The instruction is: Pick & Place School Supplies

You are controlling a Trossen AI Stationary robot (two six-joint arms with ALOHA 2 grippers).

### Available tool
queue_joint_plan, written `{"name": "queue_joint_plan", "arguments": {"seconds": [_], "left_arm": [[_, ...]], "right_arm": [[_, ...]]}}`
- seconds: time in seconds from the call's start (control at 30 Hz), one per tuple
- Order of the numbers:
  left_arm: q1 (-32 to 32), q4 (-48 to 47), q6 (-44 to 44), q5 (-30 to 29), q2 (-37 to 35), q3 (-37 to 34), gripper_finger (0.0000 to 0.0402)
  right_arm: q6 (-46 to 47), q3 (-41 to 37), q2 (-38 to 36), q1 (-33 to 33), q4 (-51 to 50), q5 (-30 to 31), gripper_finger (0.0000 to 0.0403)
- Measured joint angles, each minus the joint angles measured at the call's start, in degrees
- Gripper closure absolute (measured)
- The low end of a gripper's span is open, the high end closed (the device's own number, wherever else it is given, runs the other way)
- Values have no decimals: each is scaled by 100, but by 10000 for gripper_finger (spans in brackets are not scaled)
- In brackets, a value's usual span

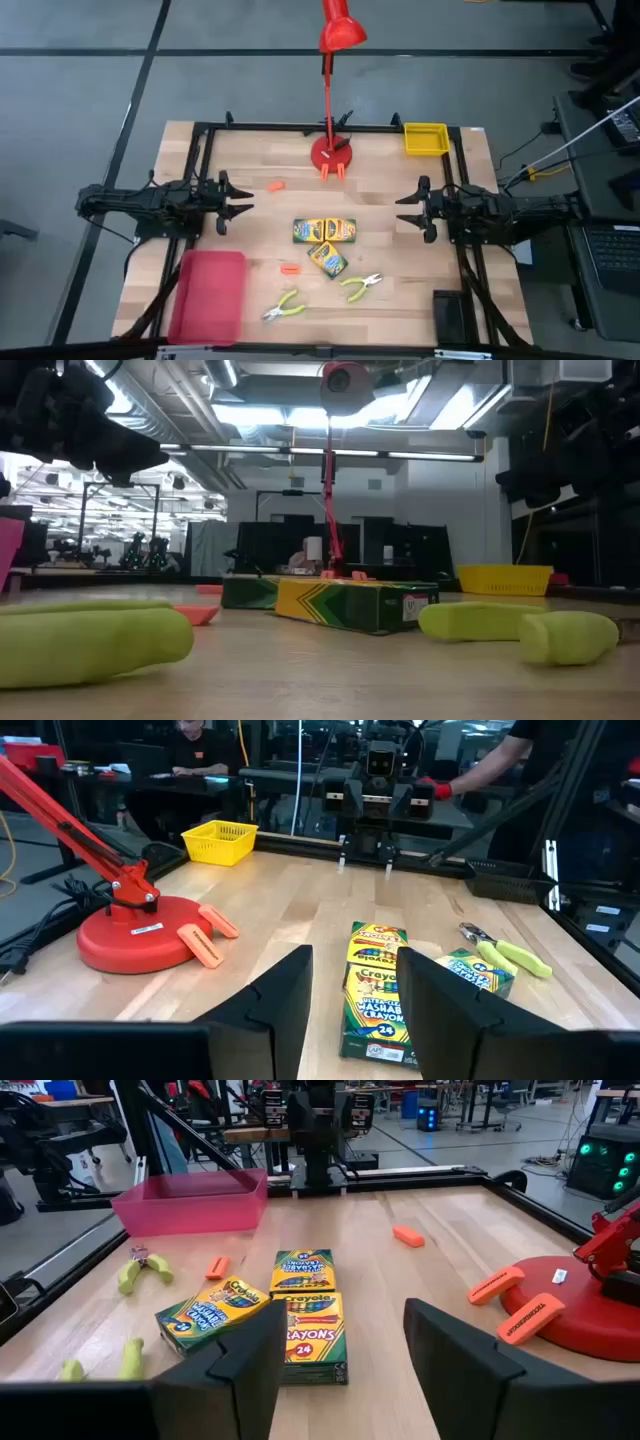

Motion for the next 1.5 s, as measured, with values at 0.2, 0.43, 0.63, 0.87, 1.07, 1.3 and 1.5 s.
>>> {"name": "queue_joint_plan", "arguments": {"seconds": [0.2,0.43,0.63,0.87,1.07,1.3,1.5], "left_arm": [[0,-1,-1,-1,1,1,258],[1,0,0,0,0,2,258],[0,-2,-1,0,1,1,258],[2,0,-2,0,0,0,258],[0,-2,-1,0,1,1,258],[2,-1,0,-1,1,1,258],[1,-1,-1,-1,2,1,258]], "right_arm": [[0,0,-1,1,-1,0,195],[0,0,-1,2,0,-2,195],[0,0,0,2,0,0,195],[0,0,-1,1,0,-1,195],[0,0,0,2,0,0,195],[0,0,-1,0,0,-1,195],[-820,0,0,-4,176,277,195]]}}
